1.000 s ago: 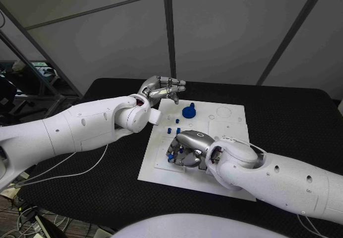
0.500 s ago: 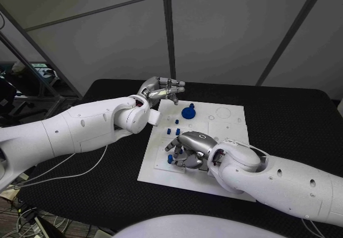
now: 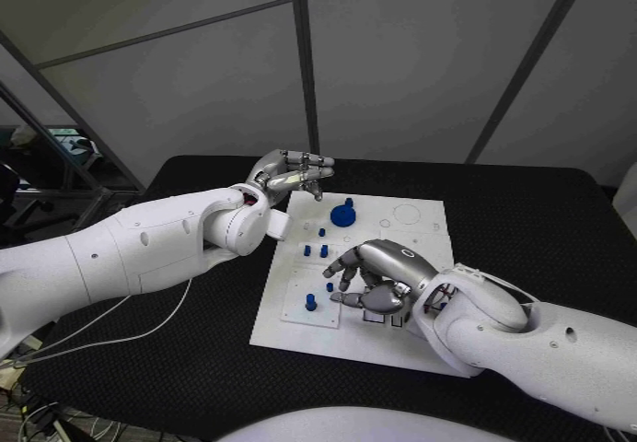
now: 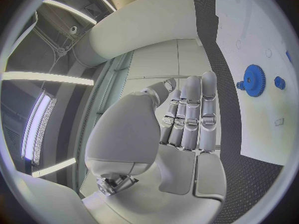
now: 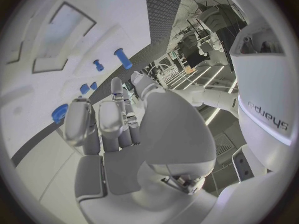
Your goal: Assemble the parts on the task board
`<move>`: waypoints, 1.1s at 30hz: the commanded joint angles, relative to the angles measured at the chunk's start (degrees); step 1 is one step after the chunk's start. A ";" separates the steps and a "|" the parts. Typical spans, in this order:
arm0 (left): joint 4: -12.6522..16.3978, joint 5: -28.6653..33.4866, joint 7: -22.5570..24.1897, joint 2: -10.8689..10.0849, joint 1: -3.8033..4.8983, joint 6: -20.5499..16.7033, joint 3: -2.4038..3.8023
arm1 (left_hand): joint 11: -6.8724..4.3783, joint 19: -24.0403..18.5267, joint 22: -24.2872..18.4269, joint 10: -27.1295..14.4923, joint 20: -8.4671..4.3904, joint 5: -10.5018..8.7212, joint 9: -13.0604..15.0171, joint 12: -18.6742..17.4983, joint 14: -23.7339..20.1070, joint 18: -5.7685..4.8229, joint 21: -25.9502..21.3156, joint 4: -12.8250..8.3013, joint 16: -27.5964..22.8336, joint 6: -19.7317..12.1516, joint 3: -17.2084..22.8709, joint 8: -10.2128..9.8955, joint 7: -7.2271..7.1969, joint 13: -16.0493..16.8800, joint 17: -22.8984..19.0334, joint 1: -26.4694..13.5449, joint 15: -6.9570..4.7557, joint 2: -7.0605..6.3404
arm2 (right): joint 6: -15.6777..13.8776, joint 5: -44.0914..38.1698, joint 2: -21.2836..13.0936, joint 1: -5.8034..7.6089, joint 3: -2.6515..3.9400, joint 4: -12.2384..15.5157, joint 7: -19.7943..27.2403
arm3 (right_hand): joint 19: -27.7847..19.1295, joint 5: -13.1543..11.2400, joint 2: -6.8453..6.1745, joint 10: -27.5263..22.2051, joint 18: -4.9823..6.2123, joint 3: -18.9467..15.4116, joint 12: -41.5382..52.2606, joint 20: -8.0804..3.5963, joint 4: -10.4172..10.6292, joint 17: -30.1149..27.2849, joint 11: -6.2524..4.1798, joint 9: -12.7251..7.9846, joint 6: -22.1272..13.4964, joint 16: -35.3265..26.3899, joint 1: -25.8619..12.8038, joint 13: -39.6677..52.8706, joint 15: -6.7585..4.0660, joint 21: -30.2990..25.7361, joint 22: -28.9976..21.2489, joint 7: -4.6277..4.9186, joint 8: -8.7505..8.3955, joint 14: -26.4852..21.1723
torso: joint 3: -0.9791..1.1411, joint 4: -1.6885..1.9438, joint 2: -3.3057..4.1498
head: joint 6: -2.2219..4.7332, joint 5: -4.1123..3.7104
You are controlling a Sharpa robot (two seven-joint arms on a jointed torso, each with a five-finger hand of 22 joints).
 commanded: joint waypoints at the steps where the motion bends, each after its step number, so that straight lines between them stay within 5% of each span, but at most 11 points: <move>1: 0.03 0.10 0.13 -0.18 0.09 0.67 -0.09 | -0.12 -0.44 -0.07 -0.46 -0.10 0.08 -0.02 0.14 -0.26 -0.59 -0.39 0.05 -0.03 -0.22 -0.44 -0.20 0.02 -0.09 -0.09 -0.10 0.05 0.57 | -0.31 11.66 -3.66 0.77 0.85 1.89 -0.66 | 0.68 1.90 0.24 3.32 -0.81 -1.25 3.00 0.03 1.24 1.13 -0.22 0.21 1.39 0.66 -1.94 1.89 0.03 0.70 0.93 0.24 0.82 0.25 | -0.15 -0.31 -0.38 | 0.53 -1.02; 4: 0.26 0.10 0.11 -0.63 0.09 0.65 -0.33 | -0.12 -0.45 -0.07 -0.49 -0.09 0.08 -0.02 0.16 -0.28 -0.59 -0.39 0.06 -0.01 -0.23 -0.46 -0.20 0.02 -0.09 -0.11 -0.11 0.06 0.58 | 2.21 16.10 -8.07 1.41 1.41 3.61 -3.57 | 3.00 5.53 0.75 4.75 -1.48 -3.94 11.20 -0.76 2.83 5.31 -1.30 0.69 1.76 3.38 -3.78 9.14 -1.12 2.97 3.64 -1.10 2.80 1.18 | -0.21 -0.77 -0.63 | 1.03 -2.43; 7: 0.54 0.10 0.09 -1.17 0.09 0.60 -0.54 | -0.10 -0.47 -0.07 -0.58 -0.07 0.08 -0.02 0.24 -0.32 -0.59 -0.41 0.07 0.03 -0.27 -0.52 -0.20 0.04 -0.10 -0.16 -0.14 0.08 0.64 | 3.22 18.41 -12.67 1.77 1.68 5.47 -6.34 | 4.69 7.91 0.97 5.10 -2.09 -6.98 25.19 -1.04 4.25 11.37 -1.71 1.58 2.38 6.95 -5.36 23.60 -1.20 4.77 5.89 -1.36 5.16 2.05 | -0.31 -1.23 -0.92 | 1.52 -4.21; 11: 0.74 0.10 0.15 -1.49 0.09 0.54 -0.68 | -0.10 -0.47 -0.07 -0.58 -0.07 0.08 -0.02 0.24 -0.32 -0.59 -0.41 0.07 0.03 -0.27 -0.52 -0.20 0.04 -0.10 -0.16 -0.14 0.08 0.64 | 2.83 18.99 -16.83 1.93 1.78 7.17 -9.17 | 5.28 9.57 2.50 4.34 -2.30 -11.50 45.63 -1.22 5.77 15.26 -1.85 3.37 1.03 9.26 -4.72 46.48 -1.12 5.59 6.97 -1.68 9.15 2.18 | -0.52 -1.72 -1.21 | 1.90 -6.01; 17: 1.10 0.10 0.22 -1.53 0.07 0.57 -0.88 | -0.10 -0.47 -0.07 -0.58 -0.07 0.08 -0.02 0.24 -0.32 -0.59 -0.41 0.07 0.03 -0.27 -0.52 -0.20 0.04 -0.10 -0.16 -0.14 0.08 0.64 | 1.18 12.35 -21.23 1.72 1.65 9.72 -15.90 | 6.06 9.57 2.44 6.45 -2.60 -15.87 53.92 -1.22 7.80 17.28 -1.97 4.78 0.34 10.29 -4.93 56.42 -1.36 6.44 8.09 -1.92 12.29 2.38 | -0.59 -2.31 -1.49 | 1.88 -7.92; 25: 1.36 0.10 0.31 -1.69 0.02 0.56 -1.06 | -0.10 -0.49 -0.07 -0.59 -0.05 0.06 -0.02 0.32 -0.35 -0.60 -0.42 0.10 0.05 -0.26 -0.61 -0.19 0.04 -0.09 -0.20 -0.21 0.09 0.62 | 1.70 5.42 -22.16 0.22 1.27 10.93 -22.71 | 7.01 12.36 2.02 7.39 -2.94 -19.41 56.28 -1.36 9.85 20.01 -2.19 5.71 -0.04 11.68 -5.35 59.87 -1.54 7.43 9.36 -2.23 14.40 2.81 | -0.54 -2.81 -1.63 | 1.42 -8.39; 33: 1.67 0.10 0.39 -1.78 -0.02 0.59 -1.09 | -0.10 -0.49 -0.07 -0.59 -0.05 0.06 -0.02 0.32 -0.35 -0.60 -0.42 0.10 0.05 -0.26 -0.61 -0.19 0.04 -0.09 -0.20 -0.21 0.09 0.62 | 3.81 2.96 -20.45 -1.17 0.99 10.22 -26.00 | 7.03 12.98 2.22 7.34 -2.96 -22.73 56.33 -1.28 10.13 20.79 -2.09 6.10 -1.04 12.03 -9.21 60.71 -1.44 7.48 9.48 -2.17 15.39 2.85 | -0.74 -2.45 -1.62 | 1.15 -8.88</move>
